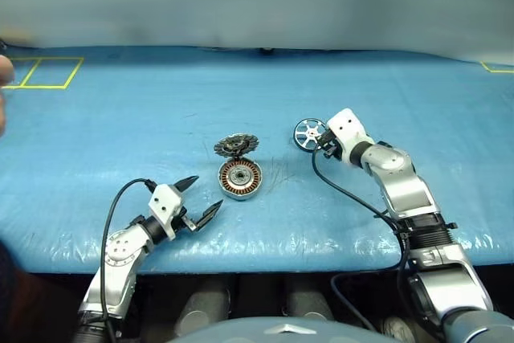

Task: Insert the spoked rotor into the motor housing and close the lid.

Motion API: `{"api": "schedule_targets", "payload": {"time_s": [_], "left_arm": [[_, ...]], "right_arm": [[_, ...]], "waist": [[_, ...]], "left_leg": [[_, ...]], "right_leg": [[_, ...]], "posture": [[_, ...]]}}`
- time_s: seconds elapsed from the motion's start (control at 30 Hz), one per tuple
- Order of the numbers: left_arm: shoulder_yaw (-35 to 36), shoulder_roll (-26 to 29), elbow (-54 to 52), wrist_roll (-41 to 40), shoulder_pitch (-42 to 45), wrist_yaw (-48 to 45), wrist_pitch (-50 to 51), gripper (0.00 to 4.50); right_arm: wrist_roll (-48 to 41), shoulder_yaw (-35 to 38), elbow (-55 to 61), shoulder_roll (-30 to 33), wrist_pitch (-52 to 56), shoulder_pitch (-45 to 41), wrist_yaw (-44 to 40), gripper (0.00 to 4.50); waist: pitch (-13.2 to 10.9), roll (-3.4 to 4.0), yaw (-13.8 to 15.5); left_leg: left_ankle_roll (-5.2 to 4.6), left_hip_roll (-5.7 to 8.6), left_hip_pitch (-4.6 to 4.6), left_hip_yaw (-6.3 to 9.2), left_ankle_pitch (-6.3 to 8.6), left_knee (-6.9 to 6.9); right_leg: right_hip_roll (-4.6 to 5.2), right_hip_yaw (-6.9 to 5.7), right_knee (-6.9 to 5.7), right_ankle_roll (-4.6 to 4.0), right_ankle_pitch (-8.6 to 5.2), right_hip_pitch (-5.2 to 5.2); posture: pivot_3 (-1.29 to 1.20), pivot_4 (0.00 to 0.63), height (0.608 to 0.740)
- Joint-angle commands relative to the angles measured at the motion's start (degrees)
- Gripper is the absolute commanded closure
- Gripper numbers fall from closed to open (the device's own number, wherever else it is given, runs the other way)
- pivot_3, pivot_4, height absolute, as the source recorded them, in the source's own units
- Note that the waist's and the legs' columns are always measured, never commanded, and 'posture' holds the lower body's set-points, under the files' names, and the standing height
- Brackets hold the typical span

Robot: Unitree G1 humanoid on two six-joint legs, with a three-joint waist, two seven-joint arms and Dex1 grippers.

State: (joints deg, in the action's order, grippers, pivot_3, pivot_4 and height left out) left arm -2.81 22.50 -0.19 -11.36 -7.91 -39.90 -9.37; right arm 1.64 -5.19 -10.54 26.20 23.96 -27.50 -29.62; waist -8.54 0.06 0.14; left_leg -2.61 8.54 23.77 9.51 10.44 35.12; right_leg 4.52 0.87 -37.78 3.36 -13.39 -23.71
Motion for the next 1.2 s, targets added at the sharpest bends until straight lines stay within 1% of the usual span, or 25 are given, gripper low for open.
{"api": "schedule_targets", "payload": {"time_s": [0.03,0.13,0.3,1.07,1.1,1.17,1.2], "left_arm": [[0.34,-0.33,0.11,0.08,0.14,0.27,-1.43,0.0],[0.4,-0.26,0.53,0.09,0.3,0.15,-1.6,0.0],[0.79,0.07,1.23,0.1,0.37,0.05,-2.08,0.0],[0.27,0.17,0.01,0.52,-0.34,1.12,-1.72,0.0],[0.21,0.18,-0.16,0.5,-0.34,1.17,-1.59,0.0],[0.12,0.2,-0.4,0.46,-0.32,1.23,-1.41,0.0],[0.09,0.19,-0.5,0.45,-0.31,1.25,-1.33,0.0]], "right_arm": [[-1.91,2.78,-0.34,-2.37,0.91,-3.09,2.22,1.41],[-2.41,3.46,-2.98,-4.09,1.31,-4.35,3.73,1.41],[-1.95,3.2,-6.45,-4.96,0.89,-5.36,5.77,1.41],[-1.95,1.46,-8.07,-5.69,3.38,-2.24,5.69,1.41],[-1.9,1.24,-8.36,-5.54,3.45,-2.27,5.31,1.78],[-1.99,0.93,-8.72,-5.37,3.5,-2.32,4.43,2.2],[-2.21,0.83,-8.92,-5.34,3.45,-2.34,3.78,2.2]], "waist": [[0.0,0.0,-0.03],[0.0,0.0,-0.02],[0.0,0.0,0.08],[-0.01,0.03,-0.68],[-0.01,0.03,-0.68],[0.0,0.03,-0.68],[0.01,0.01,-0.68]], "left_leg": [[0.0,-0.01,0.0,0.0,0.0,0.0],[0.01,-0.01,-0.02,0.01,0.0,0.01],[0.0,0.01,-0.01,0.0,0.01,0.0],[0.01,0.0,-0.14,0.0,0.0,0.03],[0.01,0.0,-0.15,0.0,0.0,0.03],[0.0,0.0,-0.18,0.0,0.0,0.03],[0.01,0.0,-0.18,0.0,0.0,0.03]], "right_leg": [[-0.01,0.0,0.0,0.0,0.0,-0.01],[-0.01,-0.01,0.01,0.0,0.0,-0.04],[0.0,-0.01,0.03,-0.01,0.01,-0.1],[-0.02,0.0,-0.01,0.0,0.02,-0.04],[-0.02,0.0,-0.01,0.0,0.02,-0.04],[-0.02,0.0,-0.01,0.0,0.02,-0.01],[-0.02,0.0,-0.01,0.0,0.02,-0.01]], "posture": [[0.0,0.15,0.74],[0.0,0.15,0.74],[0.0,0.15,0.74],[0.0,0.15,0.74],[0.0,0.15,0.74],[0.0,0.15,0.74],[0.0,0.15,0.74]]}}
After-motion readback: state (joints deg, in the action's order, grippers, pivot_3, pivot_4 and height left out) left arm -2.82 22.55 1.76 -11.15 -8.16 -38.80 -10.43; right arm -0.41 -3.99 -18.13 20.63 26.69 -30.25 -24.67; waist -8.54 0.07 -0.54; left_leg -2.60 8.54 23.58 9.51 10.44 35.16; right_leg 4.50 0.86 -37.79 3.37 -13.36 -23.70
